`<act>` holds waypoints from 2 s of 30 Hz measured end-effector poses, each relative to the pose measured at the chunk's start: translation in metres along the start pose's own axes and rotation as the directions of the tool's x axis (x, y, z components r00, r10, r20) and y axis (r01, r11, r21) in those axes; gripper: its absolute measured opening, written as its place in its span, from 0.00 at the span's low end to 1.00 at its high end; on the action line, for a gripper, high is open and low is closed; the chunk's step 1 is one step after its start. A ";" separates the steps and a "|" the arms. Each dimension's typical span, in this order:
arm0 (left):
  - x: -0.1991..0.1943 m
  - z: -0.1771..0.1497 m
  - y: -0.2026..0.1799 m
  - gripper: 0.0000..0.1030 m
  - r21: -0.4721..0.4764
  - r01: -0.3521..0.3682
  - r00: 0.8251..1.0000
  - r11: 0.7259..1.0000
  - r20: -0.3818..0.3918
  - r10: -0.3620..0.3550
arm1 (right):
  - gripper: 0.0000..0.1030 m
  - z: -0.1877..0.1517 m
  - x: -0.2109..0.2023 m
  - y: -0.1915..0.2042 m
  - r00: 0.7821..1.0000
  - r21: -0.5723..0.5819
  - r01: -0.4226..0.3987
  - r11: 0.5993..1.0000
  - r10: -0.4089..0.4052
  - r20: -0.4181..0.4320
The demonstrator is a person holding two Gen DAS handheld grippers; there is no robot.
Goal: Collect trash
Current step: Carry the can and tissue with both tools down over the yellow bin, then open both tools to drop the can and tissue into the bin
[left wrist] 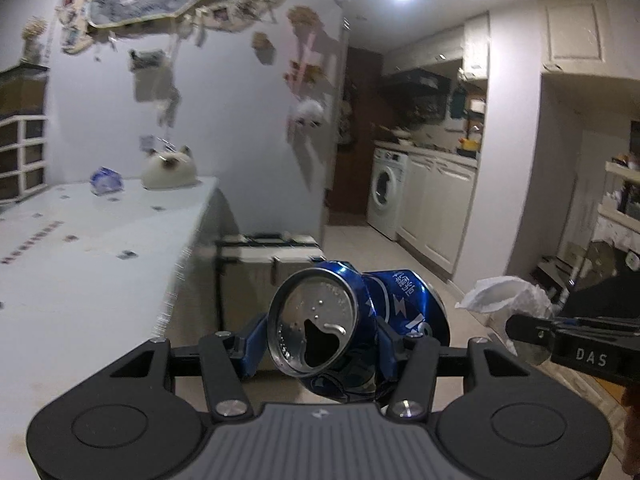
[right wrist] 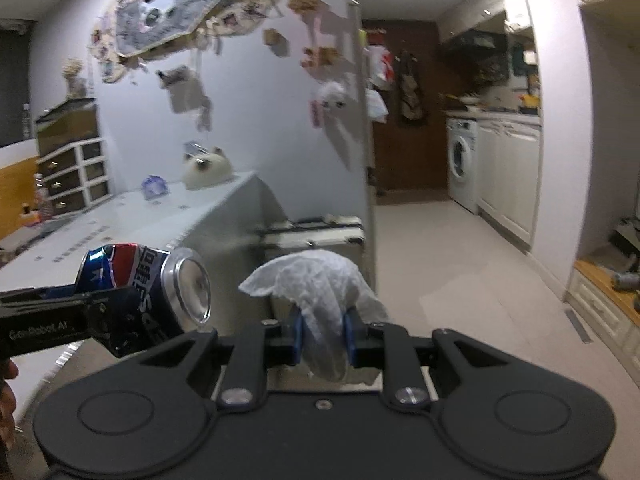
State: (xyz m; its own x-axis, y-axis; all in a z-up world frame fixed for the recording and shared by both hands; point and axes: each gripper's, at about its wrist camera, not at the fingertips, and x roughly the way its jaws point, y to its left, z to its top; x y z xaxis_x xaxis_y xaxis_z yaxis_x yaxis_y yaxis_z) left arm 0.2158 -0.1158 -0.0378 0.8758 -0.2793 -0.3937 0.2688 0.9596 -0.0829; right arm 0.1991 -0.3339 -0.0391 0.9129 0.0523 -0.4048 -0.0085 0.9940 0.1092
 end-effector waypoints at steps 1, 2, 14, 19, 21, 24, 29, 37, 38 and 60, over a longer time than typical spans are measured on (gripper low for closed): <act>0.007 -0.005 -0.004 0.53 0.003 0.010 1.000 1.000 -0.013 -0.010 | 0.20 -0.004 0.004 -0.006 1.000 0.007 0.010 1.000 -0.010 -0.011; 0.015 -0.010 -0.009 0.53 0.005 0.022 0.999 1.000 -0.031 -0.022 | 0.20 -0.009 0.009 -0.013 0.999 0.013 0.023 1.000 -0.023 -0.026; 0.132 -0.086 -0.010 0.53 -0.040 0.023 0.958 0.999 -0.285 -0.033 | 0.20 -0.086 0.100 -0.052 0.967 0.100 0.085 0.991 -0.057 -0.249; 0.183 -0.120 0.015 0.53 -0.065 -0.039 0.928 0.997 -0.373 0.012 | 0.20 -0.124 0.158 -0.058 0.935 0.172 0.111 0.979 -0.045 -0.351; 0.205 -0.134 0.025 0.53 -0.076 -0.068 0.912 0.995 -0.408 0.032 | 0.21 -0.140 0.178 -0.058 0.922 0.195 0.116 0.974 -0.032 -0.385; 0.238 -0.156 0.034 0.53 -0.092 -0.098 0.885 0.991 -0.464 0.044 | 0.21 -0.169 0.218 -0.052 0.893 0.204 0.135 0.970 -0.030 -0.449; 0.288 -0.191 0.048 0.53 -0.091 -0.130 0.845 0.987 -0.530 0.062 | 0.21 -0.210 0.276 -0.049 0.846 0.239 0.162 0.958 -0.010 -0.533; 0.351 -0.250 0.071 0.54 -0.109 -0.202 0.770 0.973 -0.632 0.089 | 0.21 -0.249 0.333 -0.046 0.798 0.224 0.129 0.966 0.034 -0.602; 0.357 -0.254 0.073 0.54 -0.113 -0.208 0.765 0.971 -0.638 0.090 | 0.22 -0.251 0.339 -0.046 0.792 0.223 0.126 0.967 0.038 -0.610; 0.396 -0.295 0.095 0.89 -0.074 -0.259 0.695 0.963 -0.707 0.133 | 0.63 -0.279 0.389 -0.043 0.732 0.281 0.102 0.954 0.119 -0.671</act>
State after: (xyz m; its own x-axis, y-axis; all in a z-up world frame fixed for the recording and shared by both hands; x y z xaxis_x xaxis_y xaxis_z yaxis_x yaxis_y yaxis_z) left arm 0.4695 -0.1255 -0.4715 0.3609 -0.0433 -0.9316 0.0025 0.9990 -0.0454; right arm 0.4401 -0.3290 -0.4547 0.3935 0.2214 -0.8923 0.1999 0.9268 0.3181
